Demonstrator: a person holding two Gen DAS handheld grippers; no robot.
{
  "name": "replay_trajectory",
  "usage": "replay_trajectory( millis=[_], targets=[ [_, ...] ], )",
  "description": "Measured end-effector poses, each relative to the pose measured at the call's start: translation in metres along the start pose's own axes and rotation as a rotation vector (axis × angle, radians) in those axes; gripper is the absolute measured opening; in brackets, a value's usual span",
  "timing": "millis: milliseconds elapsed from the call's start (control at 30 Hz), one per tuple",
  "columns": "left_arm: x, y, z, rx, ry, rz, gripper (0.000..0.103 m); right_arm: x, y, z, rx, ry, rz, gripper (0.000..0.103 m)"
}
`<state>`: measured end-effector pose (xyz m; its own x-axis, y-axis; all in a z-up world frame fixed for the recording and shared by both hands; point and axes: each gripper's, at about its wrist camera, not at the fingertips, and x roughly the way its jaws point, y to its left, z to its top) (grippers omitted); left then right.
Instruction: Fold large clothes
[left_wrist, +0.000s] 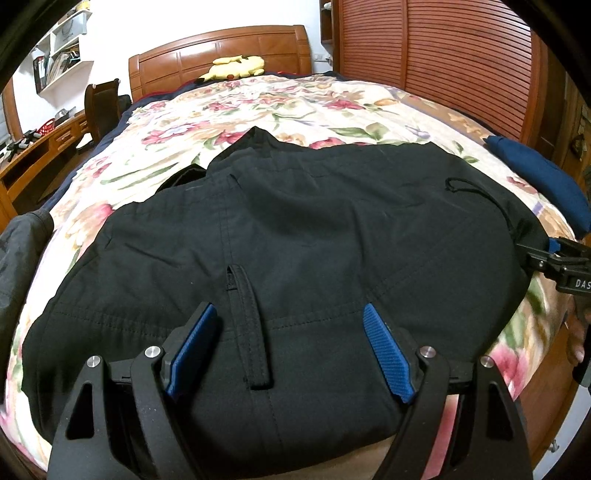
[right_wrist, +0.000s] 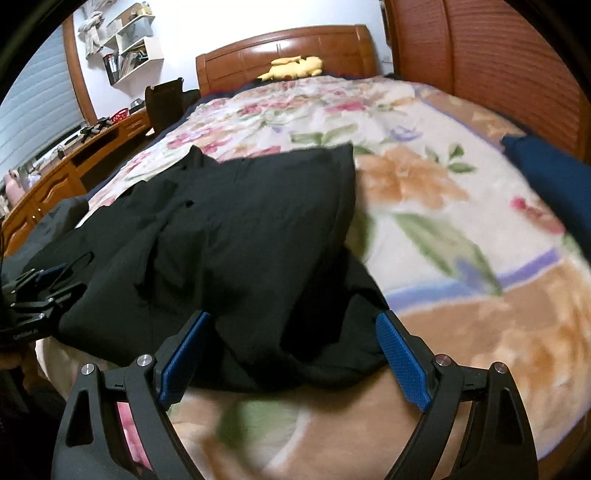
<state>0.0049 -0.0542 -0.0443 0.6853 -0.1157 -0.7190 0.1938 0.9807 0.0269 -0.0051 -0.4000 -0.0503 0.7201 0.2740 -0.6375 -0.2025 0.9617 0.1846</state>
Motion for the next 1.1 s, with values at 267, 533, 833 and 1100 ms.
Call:
replay_trajectory(
  millis=[267,533,833,1100],
  targets=[
    [0.001,-0.001,0.001,0.001,0.011,-0.003,0.082,0.005,0.002,0.009,-0.020,0.020,0.068,0.070],
    [-0.018,0.008,0.002,-0.017,-0.022,-0.038,0.082,-0.015,0.012,0.027,-0.097,-0.010,0.063,0.017],
    [-0.062,0.056,-0.004,-0.085,-0.135,-0.043,0.082,-0.040,0.042,0.057,-0.166,-0.116,0.080,0.011],
    [-0.088,0.104,-0.016,-0.159,-0.190,-0.029,0.082,-0.047,0.110,0.078,-0.278,-0.194,0.149,0.010]
  ],
)
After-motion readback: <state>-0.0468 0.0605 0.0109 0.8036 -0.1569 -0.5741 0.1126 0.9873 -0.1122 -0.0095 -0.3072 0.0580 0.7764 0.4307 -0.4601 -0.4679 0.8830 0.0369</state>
